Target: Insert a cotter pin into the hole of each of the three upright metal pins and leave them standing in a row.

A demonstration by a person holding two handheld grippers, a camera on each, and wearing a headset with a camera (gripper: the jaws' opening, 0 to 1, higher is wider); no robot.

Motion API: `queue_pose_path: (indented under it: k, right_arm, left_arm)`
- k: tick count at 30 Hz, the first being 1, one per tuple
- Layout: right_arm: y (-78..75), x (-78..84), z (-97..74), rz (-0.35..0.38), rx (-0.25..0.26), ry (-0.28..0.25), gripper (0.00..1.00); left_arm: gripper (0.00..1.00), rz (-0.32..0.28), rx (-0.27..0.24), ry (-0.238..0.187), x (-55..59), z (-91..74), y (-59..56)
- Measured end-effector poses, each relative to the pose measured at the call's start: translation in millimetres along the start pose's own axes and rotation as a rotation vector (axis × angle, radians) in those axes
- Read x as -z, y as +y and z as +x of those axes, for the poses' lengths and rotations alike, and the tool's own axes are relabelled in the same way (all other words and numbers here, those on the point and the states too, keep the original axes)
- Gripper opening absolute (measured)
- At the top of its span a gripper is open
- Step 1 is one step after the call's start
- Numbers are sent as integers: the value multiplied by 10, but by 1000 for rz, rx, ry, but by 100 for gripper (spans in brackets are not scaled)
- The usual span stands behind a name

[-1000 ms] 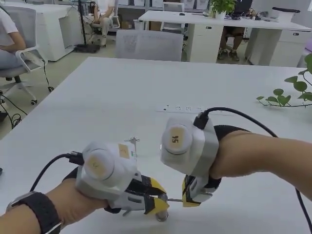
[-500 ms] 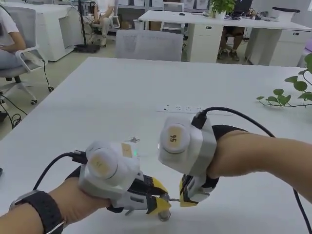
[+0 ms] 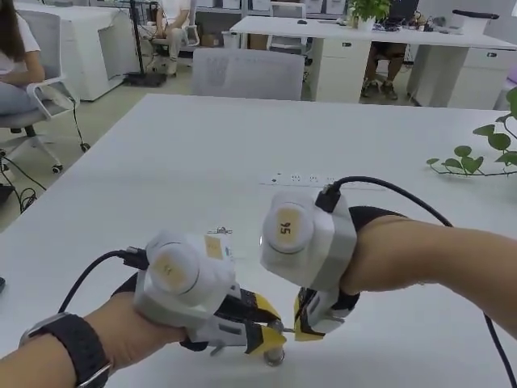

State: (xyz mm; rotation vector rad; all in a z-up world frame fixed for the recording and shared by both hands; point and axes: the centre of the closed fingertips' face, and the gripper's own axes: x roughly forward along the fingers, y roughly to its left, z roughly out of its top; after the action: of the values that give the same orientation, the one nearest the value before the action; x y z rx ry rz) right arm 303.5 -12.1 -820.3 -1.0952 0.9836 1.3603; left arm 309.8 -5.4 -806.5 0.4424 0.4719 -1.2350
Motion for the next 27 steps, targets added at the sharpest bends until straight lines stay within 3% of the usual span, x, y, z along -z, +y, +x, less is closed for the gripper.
queue_pose_path:
  k: [14, 27]
  right_arm:
    - [-24, -53, 22, -2, -1, -22, 3]
    - [-42, -87, 27, -50, 5, -48, 4]
  left_arm:
    - [11, -7, 4, 1, -13, 25, 8]
    - [11, -9, 6, 0, -18, 21, 22]
